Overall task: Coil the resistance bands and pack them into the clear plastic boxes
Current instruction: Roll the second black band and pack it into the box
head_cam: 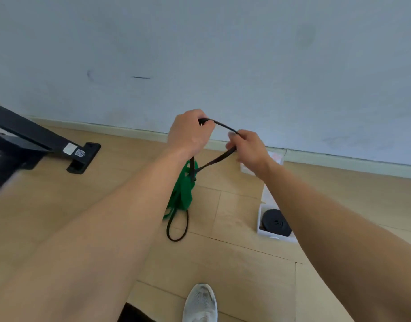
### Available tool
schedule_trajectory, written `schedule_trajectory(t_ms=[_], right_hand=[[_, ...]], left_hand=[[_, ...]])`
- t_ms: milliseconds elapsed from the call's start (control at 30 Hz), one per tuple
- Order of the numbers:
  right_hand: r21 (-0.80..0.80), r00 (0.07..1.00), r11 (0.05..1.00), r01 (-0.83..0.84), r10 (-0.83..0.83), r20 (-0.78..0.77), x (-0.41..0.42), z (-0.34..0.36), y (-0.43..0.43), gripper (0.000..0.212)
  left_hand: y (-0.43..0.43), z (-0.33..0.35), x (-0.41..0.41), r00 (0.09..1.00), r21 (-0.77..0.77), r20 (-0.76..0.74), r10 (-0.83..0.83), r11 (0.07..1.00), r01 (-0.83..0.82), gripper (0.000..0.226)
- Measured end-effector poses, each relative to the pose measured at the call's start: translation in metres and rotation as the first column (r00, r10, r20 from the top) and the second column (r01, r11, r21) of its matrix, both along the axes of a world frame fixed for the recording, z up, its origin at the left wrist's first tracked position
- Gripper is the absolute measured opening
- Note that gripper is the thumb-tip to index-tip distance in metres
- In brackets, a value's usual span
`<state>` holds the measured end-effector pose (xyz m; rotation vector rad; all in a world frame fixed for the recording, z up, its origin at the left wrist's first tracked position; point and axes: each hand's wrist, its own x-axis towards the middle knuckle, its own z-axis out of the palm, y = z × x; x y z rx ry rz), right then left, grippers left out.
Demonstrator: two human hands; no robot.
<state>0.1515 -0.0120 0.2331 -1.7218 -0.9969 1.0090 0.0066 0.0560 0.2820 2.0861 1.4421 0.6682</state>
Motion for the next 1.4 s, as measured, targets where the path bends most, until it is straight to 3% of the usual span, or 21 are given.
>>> schedule_trajectory(t_ms=[100,200,267,367,433,500,600,667,700,767,833,933,1000,1067,1200,1300,1400], right_hand=[[0.070,0.980,0.997,0.042,-0.027,-0.195,-0.011,0.073,-0.001,0.021],[0.189,0.969,0.981,0.039,0.009,-0.245,-0.030,0.141,-0.002,0.021],[0.247,0.966,0.968,0.035,0.030,-0.257,-0.045,0.177,-0.003,0.024],[0.306,0.937,0.949,0.083,0.030,-0.347,-0.062,0.211,-0.004,0.024],[0.316,0.919,0.944,0.100,0.034,-0.392,-0.067,0.218,-0.004,0.023],[0.308,0.880,0.940,0.145,0.019,-0.474,-0.070,0.213,-0.004,0.023],[0.265,0.833,0.935,0.234,-0.053,-0.551,-0.062,0.184,0.001,0.026],[0.166,0.899,0.960,0.227,-0.142,-0.414,-0.053,0.154,0.002,0.038],[0.110,0.940,0.980,0.167,-0.125,-0.317,-0.051,0.138,0.001,0.040],[0.011,0.985,0.996,-0.086,0.086,-0.153,-0.055,0.108,-0.007,0.045],[-0.038,0.940,0.945,-0.326,0.320,-0.116,-0.062,0.085,-0.014,0.067],[-0.050,0.884,0.885,-0.464,0.459,-0.086,-0.068,0.068,-0.013,0.080],[-0.086,0.903,0.899,-0.429,0.426,-0.055,-0.072,0.059,-0.006,0.071],[-0.131,0.941,0.932,-0.337,0.335,-0.039,-0.076,0.051,-0.002,0.054],[-0.238,0.970,0.940,-0.245,0.237,-0.060,-0.086,0.041,-0.002,0.027],[-0.219,0.968,0.944,-0.246,0.226,-0.113,-0.089,0.040,0.000,0.023],[-0.115,0.987,0.985,-0.129,0.117,-0.111,-0.088,0.042,0.004,0.031]], left_hand=[[-0.013,0.041,-0.006,0.992,-0.001,0.126,0.002,1.000,-0.002,0.015],[-0.025,0.072,-0.016,0.955,-0.106,0.296,-0.004,0.994,0.037,0.002],[-0.032,0.080,-0.030,0.945,-0.225,0.324,-0.052,0.966,0.130,0.022],[-0.037,0.070,-0.055,0.984,-0.213,0.083,-0.155,0.962,0.170,0.041],[-0.035,0.060,-0.065,0.984,-0.131,-0.114,-0.134,0.984,0.119,0.033],[-0.030,0.056,-0.068,0.985,-0.113,-0.152,-0.081,0.992,0.064,0.023],[-0.023,0.058,-0.063,0.998,-0.111,0.052,0.036,0.993,-0.030,0.022],[-0.020,0.074,-0.056,0.965,-0.110,0.246,0.092,0.992,-0.067,0.020],[-0.018,0.085,-0.051,0.931,-0.123,0.347,0.114,0.990,-0.076,0.019],[-0.017,0.109,-0.042,0.835,-0.183,0.531,0.146,0.982,-0.056,0.019],[-0.014,0.124,-0.036,0.758,-0.205,0.638,0.138,0.979,-0.005,0.021],[-0.015,0.131,-0.034,0.595,-0.296,0.784,0.176,0.949,0.110,0.022],[-0.019,0.135,-0.033,0.407,-0.369,0.878,0.254,0.898,0.237,0.018],[-0.023,0.140,-0.029,0.289,-0.385,0.911,0.296,0.859,0.336,0.020],[-0.026,0.156,-0.023,0.171,-0.378,0.926,0.337,0.805,0.457,0.029],[-0.023,0.160,-0.030,0.081,-0.340,0.935,0.344,0.814,0.471,0.028],[-0.017,0.153,-0.046,0.007,-0.351,0.922,0.387,0.828,0.438,0.026]])
